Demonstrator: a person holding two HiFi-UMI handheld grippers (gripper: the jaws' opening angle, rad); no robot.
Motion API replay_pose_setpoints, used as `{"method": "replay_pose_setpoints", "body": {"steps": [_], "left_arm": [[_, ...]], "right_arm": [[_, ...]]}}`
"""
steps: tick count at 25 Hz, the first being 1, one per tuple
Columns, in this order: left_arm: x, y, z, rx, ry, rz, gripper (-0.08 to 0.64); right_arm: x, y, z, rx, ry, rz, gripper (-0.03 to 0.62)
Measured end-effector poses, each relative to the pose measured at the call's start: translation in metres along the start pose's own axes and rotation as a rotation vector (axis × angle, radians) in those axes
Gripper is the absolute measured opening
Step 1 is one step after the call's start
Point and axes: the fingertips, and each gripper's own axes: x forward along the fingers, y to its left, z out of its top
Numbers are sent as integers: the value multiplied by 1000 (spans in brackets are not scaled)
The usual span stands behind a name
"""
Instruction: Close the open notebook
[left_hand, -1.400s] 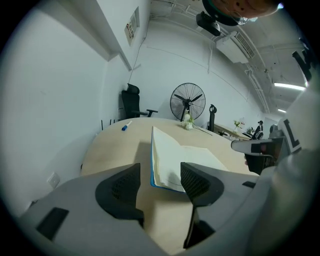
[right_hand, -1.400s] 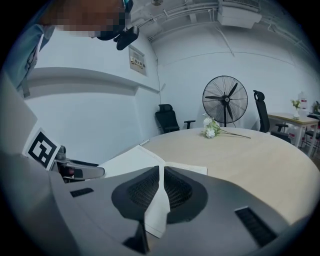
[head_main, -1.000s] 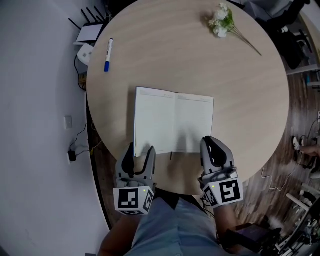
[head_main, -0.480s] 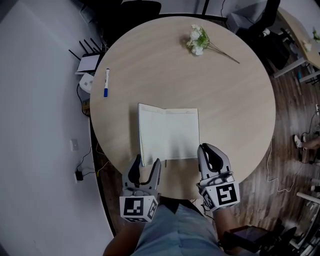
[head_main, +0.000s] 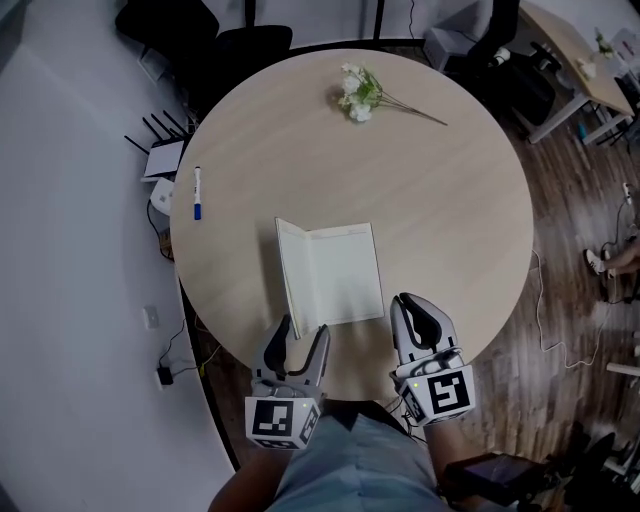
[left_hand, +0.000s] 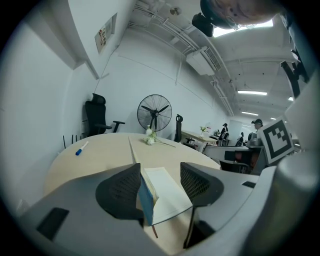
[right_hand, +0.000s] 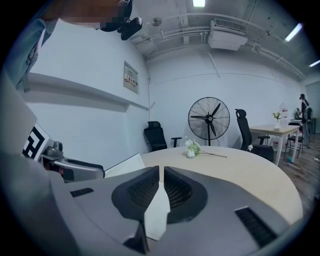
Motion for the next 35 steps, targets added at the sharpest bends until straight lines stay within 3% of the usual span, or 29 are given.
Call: {"method": "replay_pose_setpoints", "body": {"steps": [19,35], "left_arm": [[50,-78,-8,89,70,-184,264],[93,-109,-34,109,158,-299,270]], "right_arm": [[-34,-74,-10,56,-17,-141,52],[-37,-117,-37,114,10,-218,52]]}}
